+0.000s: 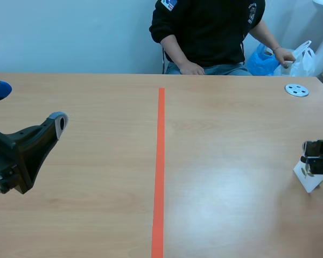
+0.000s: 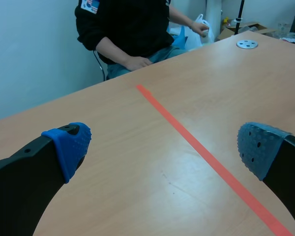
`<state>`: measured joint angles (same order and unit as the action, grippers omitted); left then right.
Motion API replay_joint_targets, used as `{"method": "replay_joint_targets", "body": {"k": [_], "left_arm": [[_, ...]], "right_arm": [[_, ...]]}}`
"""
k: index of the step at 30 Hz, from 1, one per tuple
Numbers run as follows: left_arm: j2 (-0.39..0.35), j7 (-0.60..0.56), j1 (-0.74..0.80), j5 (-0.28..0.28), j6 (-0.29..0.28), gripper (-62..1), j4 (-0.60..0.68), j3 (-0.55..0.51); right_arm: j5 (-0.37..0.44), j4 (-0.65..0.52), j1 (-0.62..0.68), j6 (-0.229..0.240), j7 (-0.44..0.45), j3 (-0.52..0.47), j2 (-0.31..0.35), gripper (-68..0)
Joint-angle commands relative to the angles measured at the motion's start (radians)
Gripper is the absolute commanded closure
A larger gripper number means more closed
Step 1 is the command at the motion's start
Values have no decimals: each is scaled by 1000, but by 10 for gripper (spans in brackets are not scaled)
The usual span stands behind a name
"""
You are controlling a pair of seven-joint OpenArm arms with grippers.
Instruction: Sort the leaf by its shape. The table is split by an orange tape line. A compound leaf with several leaflets goes to the left side, a simple leaf with one blade goes to the right side. Return to the home posture when a red brick is placed on the table.
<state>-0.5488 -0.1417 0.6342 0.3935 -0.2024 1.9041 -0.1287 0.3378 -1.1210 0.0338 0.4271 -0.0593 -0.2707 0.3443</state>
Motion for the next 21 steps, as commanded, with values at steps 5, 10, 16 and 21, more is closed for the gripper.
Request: {"method": "replay_joint_targets", "body": {"k": [5,10,16,21], "left_arm": [[0,-18,3,8,0,-623,13,-8],[0,-18,3,7,0,-623,13,-8],[0,-18,3,7,0,-623,13,-8],[-1,-18,3,7,0,-623,13,-8]], "right_arm": [[15,-238,58,-16,-53,-90,45,-326],[64,-451,187,-16,-71,-183,52,-327],[129,-678,376,-16,-73,-293,69,-412],[193,-781,476,5,-74,-352,75,-429]]}}
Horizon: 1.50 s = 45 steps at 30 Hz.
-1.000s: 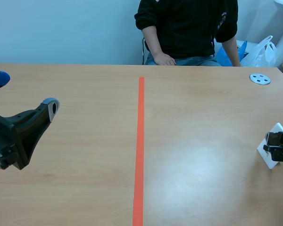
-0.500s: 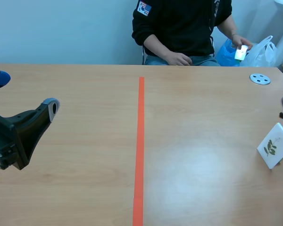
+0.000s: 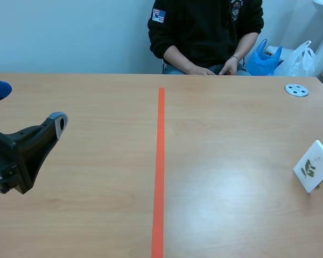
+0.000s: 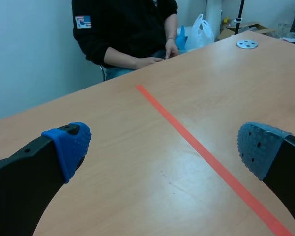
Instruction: Sort the leaf by its shape. The table is split by an orange tape line. A compound leaf with several leaflets goes to the left side, a simple leaf with one blade goes to the right side. Return to the home posture when a red brick is placed on the table.
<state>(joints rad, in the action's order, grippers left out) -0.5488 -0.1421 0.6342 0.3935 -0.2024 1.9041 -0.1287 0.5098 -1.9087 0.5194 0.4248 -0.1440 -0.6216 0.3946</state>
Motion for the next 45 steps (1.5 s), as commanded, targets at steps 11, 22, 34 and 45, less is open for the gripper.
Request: {"method": "replay_joint_targets", "body": {"k": [11,22,34,45], "left_arm": [[0,-18,3,7,0,-623,13,-8],[0,-23,2,7,0,-623,13,-8],[0,-25,2,7,0,-623,13,-8],[0,-24,3,7,0,-623,13,-8]], "right_arm": [[153,-106,48,104,7,-7,111,-429],[201,-116,40,145,0,48,117,-552],[194,-116,9,148,0,172,117,-551],[194,-115,9,148,0,172,117,-551]]}}
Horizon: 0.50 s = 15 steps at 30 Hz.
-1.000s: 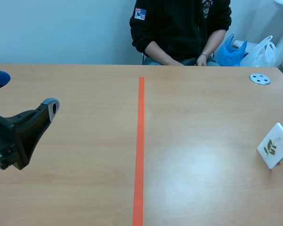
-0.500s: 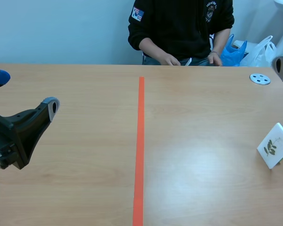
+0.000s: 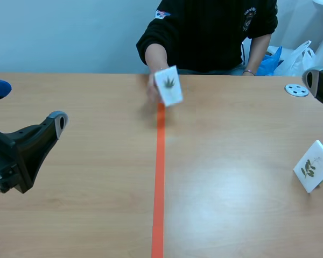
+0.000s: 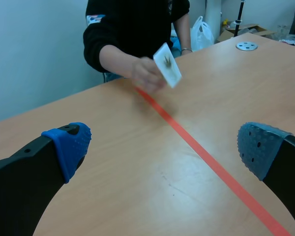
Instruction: Sort the leaf by its shape. The table is split by an orange tape line. A compound leaf with several leaflets goes to the left side, a simple leaf with one blade goes to the right side. Return to the home posture when a red brick is placed on the table.
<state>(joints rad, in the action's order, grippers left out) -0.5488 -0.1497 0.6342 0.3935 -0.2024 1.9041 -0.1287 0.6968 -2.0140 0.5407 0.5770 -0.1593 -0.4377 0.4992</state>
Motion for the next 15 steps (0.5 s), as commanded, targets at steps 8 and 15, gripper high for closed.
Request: {"method": "replay_joint_targets", "body": {"k": [8,15], "left_arm": [[0,-16,3,7,0,-623,13,-8],[0,-15,3,7,0,-623,13,-8]], "right_arm": [[7,-10,-12,-4,7,-12,13,-551],[7,-10,-12,-4,3,-12,13,-551]]}}
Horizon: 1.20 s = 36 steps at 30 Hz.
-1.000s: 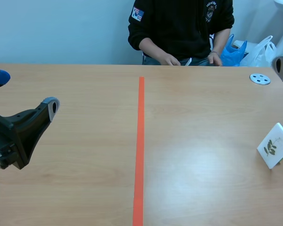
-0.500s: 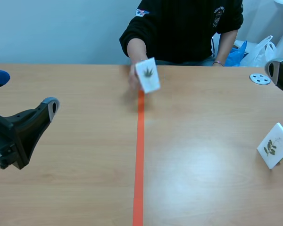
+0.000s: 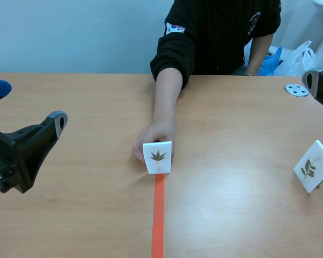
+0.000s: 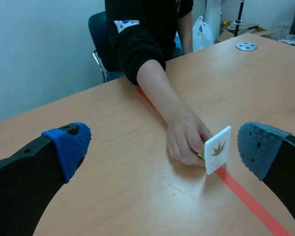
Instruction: Sort the leaf by its shape. The table is split by an orange tape line. A compound leaf with several leaflets goes to the left side, a simple leaf with one blade goes to the right side. Return to the home posture when a red brick is placed on the table.
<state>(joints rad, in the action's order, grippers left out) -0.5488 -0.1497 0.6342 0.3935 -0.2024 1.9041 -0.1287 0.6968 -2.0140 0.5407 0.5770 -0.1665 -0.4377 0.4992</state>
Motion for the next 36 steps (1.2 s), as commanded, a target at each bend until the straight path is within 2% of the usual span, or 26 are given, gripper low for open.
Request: {"method": "replay_joint_targets", "body": {"k": [1,25,28,36], "left_arm": [[0,-15,3,7,0,-623,13,-8],[0,-15,2,5,0,-623,5,-8],[-1,-17,1,-12,-3,-623,-10,-8],[-26,-18,-74,-21,-82,-623,-120,-4]], "right_arm": [[7,-10,-12,-4,10,-12,13,-551],[7,-10,-12,-4,7,-12,13,-551],[7,-10,-12,-4,7,-12,15,-551],[6,-10,-12,-4,6,-13,30,-551]]}}
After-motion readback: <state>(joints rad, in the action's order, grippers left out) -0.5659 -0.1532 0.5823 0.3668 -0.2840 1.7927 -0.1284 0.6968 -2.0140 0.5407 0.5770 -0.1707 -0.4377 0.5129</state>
